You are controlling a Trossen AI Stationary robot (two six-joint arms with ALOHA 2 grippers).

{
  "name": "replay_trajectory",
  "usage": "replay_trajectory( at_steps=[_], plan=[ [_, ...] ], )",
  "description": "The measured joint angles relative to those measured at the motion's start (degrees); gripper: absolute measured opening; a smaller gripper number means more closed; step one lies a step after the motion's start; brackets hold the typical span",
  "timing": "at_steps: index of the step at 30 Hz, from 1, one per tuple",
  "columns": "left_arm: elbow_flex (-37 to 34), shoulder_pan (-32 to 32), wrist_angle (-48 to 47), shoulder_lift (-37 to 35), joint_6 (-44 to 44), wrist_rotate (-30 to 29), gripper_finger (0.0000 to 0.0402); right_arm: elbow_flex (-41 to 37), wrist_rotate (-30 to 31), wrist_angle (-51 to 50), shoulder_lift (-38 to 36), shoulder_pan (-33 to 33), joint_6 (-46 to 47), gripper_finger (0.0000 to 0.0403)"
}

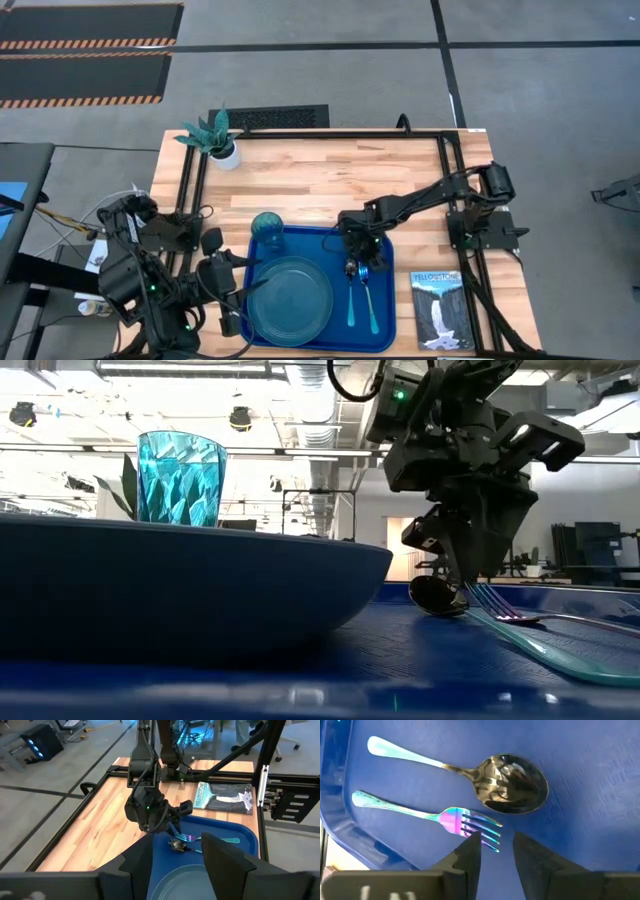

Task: Pick and place plate/cup/fork/spoon on tray
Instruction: Put the blue fork on the blue serving tray to the right of the blue spoon

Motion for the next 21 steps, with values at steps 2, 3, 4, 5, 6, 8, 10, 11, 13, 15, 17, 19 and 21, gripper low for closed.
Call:
replay_trajectory(
  at_steps=[2,3,4,5,6,8,10,11,13,15,17,19,21],
  plan=[
    [0.0,0.0,0.0,0.0,0.0,0.0,0.0158,0.0,0.2,0.0,0.0,0.2,-0.3,0.0126],
    [0.0,0.0,0.0,0.0,0.0,0.1,0.0158,0.0,0.3,0.0,0.0,0.2,-0.4,0.0121],
    [0.0,0.0,0.0,0.0,0.0,0.1,0.0158,0.0,0.3,0.1,0.0,0.2,-0.4,0.0116],
    [0.0,0.0,0.0,0.0,0.0,0.1,0.0158,0.0,0.2,0.1,0.0,0.2,-0.4,0.0113],
    [0.0,0.0,0.0,0.0,0.0,0.1,0.0158,0.0,0.3,0.1,0.0,0.2,-0.4,0.0109],
    [0.0,0.0,0.0,0.0,0.1,0.2,0.0158,0.0,0.3,0.0,0.0,0.2,-0.4,0.0103],
    [0.0,0.0,0.0,0.0,0.1,0.3,0.0158,0.0,0.5,0.1,0.0,0.1,-0.4,0.0099],
    [0.0,0.0,0.0,0.0,0.1,0.3,0.0158,0.0,0.5,0.1,0.0,0.2,-0.4,0.0098],
    [0.0,0.0,0.0,0.0,0.1,0.3,0.0158,0.0,0.6,0.1,0.0,0.2,-0.5,0.0098],
    [0.0,0.0,0.0,0.0,0.1,0.3,0.0158,0.0,1.3,-0.2,0.0,0.2,-0.5,0.0096],
    [0.0,0.0,0.0,0.0,0.1,0.3,0.0158,0.0,1.6,-0.8,0.0,0.2,-0.4,0.0091],
    [0.0,0.0,0.0,0.0,0.1,0.3,0.0158,0.0,1.7,-0.9,0.0,0.2,-0.4,0.0080],
    [0.0,0.0,0.0,0.0,0.1,0.3,0.0158,0.0,1.8,-0.9,0.0,0.2,-0.4,0.0065]
  ],
)
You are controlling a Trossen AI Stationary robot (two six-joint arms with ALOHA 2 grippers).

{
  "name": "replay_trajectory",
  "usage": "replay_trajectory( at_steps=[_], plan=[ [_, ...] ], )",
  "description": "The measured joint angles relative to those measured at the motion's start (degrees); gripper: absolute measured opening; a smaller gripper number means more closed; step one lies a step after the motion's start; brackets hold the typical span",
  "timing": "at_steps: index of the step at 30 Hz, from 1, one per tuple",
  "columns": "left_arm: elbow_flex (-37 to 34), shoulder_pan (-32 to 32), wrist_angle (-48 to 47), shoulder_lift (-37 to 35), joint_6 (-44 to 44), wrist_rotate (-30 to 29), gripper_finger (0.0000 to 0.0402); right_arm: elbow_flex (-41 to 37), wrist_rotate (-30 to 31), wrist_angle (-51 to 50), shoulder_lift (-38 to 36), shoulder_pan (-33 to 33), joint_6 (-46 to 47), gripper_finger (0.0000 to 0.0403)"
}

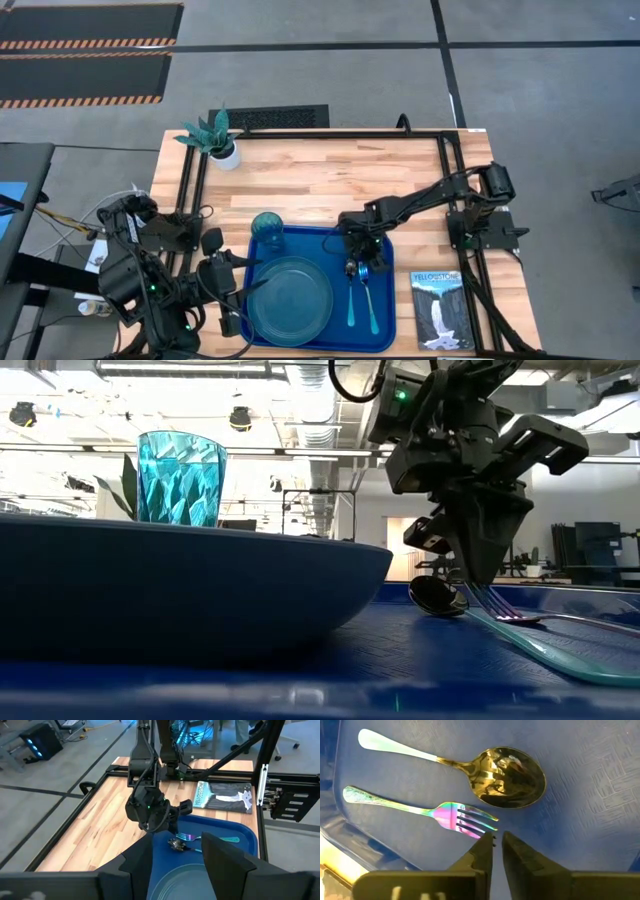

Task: Pick and place plate/cup/fork/spoon on tray
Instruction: Put the blue fork on the blue serving tray to the right of the blue spoon

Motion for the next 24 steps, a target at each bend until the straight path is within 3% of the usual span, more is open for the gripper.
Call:
replay_trajectory(
  at_steps=[7,24],
  plan=[
    [0.0,0.0,0.0,0.0,0.0,0.0,0.0158,0.0,0.1,0.0,0.0,0.0,0.2,0.0008],
    [0.0,0.0,0.0,0.0,1.3,0.0,0.0158,0.0,3.5,-5.0,0.0,-1.6,7.2,0.0015]
  ],
)
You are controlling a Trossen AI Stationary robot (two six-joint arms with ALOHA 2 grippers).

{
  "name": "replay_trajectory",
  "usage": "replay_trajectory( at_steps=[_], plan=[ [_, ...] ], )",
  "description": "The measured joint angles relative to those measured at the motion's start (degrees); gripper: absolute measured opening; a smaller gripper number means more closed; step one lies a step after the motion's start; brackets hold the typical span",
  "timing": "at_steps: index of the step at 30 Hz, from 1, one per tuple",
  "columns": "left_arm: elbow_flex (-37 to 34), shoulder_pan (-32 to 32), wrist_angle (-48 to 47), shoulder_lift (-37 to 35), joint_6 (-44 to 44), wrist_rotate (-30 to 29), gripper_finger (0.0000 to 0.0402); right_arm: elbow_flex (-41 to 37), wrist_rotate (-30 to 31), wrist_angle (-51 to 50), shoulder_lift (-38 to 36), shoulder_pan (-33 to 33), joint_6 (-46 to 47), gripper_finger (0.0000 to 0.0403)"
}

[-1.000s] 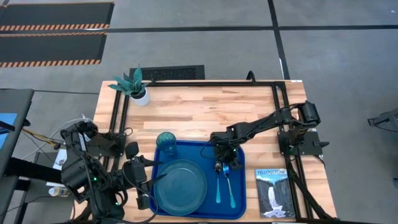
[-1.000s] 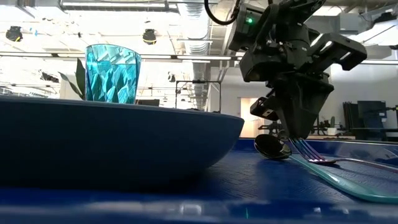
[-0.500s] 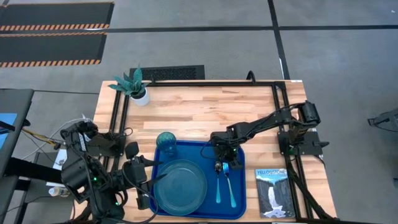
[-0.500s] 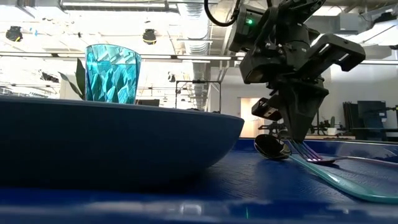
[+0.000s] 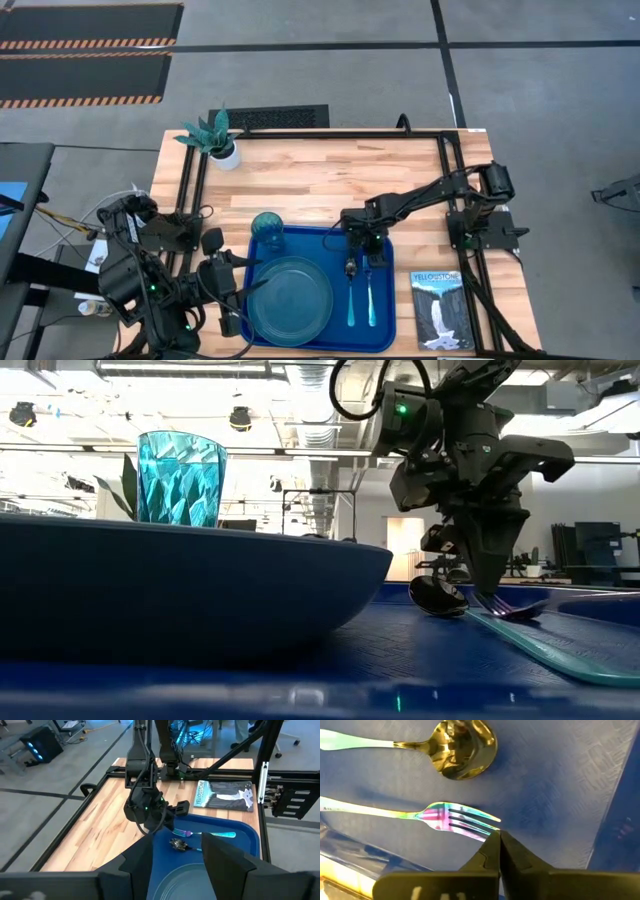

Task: Pick and place plate/cup/fork/spoon on tray
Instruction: Put the blue fork on the blue serving tray to the right of the blue spoon, then return to Home Position

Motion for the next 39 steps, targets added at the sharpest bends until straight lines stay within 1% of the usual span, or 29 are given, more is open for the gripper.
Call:
replay_trajectory(
  at_steps=[4,12,21,29,34,36,39],
  plan=[
    [0.0,0.0,0.0,0.0,0.0,0.0,0.0158,0.0,1.3,-0.1,0.0,0.2,1.3,0.0023],
    [0.0,0.0,0.0,0.0,0.0,0.0,0.0158,0.0,2.6,-2.6,-0.9,0.2,3.4,0.0013],
    [0.0,0.0,0.0,0.0,0.0,0.0,0.0158,0.0,2.8,-2.6,-3.4,1.0,4.6,0.0045],
    [0.0,0.0,0.0,0.0,0.9,-0.1,0.0158,0.0,2.7,-2.5,-4.7,1.2,6.1,0.0050],
    [0.0,0.0,0.0,0.0,0.8,-4.4,0.0158,0.5,2.6,-3.1,-4.8,1.6,6.1,0.0053],
    [0.0,-0.2,0.0,-0.6,1.5,-7.6,0.0158,1.4,2.5,-4.6,-7.4,1.6,5.7,0.0055],
    [0.0,-0.4,0.0,-4.2,1.9,-10.4,0.0158,3.3,2.9,-8.1,-13.9,1.4,4.8,0.0056]
  ],
)
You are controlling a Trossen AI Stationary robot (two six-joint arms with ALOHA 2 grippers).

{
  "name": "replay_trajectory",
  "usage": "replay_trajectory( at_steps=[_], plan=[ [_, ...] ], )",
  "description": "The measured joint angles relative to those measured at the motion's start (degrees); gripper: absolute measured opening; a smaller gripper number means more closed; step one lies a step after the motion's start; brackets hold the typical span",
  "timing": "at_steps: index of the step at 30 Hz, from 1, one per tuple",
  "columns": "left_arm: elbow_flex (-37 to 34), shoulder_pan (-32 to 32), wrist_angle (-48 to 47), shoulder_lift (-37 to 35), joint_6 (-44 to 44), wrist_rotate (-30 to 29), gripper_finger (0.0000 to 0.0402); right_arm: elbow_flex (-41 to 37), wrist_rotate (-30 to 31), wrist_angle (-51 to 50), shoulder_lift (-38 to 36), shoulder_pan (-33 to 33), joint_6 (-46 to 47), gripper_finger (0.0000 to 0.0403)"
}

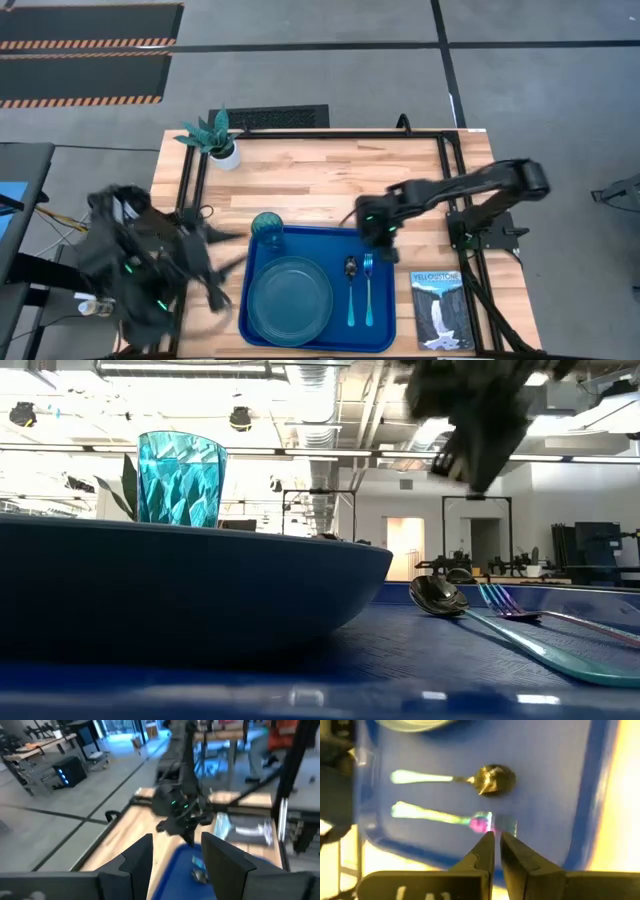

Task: Pick and place plate/cup/fork/spoon on tray
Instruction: Return to Home Position

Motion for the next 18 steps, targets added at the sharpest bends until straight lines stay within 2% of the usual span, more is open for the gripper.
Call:
replay_trajectory(
  at_steps=[4,7,10,15,18],
  plan=[
    [-1.5,0.1,0.0,-5.5,1.0,-0.5,0.0158,0.5,4.7,-3.2,-12.7,-0.2,-0.4,0.0056],
    [-8.0,0.8,0.1,-10.6,0.8,-1.2,0.0157,0.5,11.5,-2.6,-22.6,0.4,-0.7,0.0056],
    [-19.1,1.0,0.0,-18.1,-3.5,-2.3,0.0157,0.5,18.3,-1.5,-31.5,2.4,-1.0,0.0056],
    [-39.9,1.0,0.3,-34.4,-21.3,-4.2,0.0157,0.5,29.8,-1.9,-43.3,4.9,-2.4,0.0056],
    [-50.9,1.0,2.9,-43.4,-27.4,-2.9,0.0157,0.5,37.4,-4.5,-48.5,5.0,-0.7,0.0056]
  ],
)
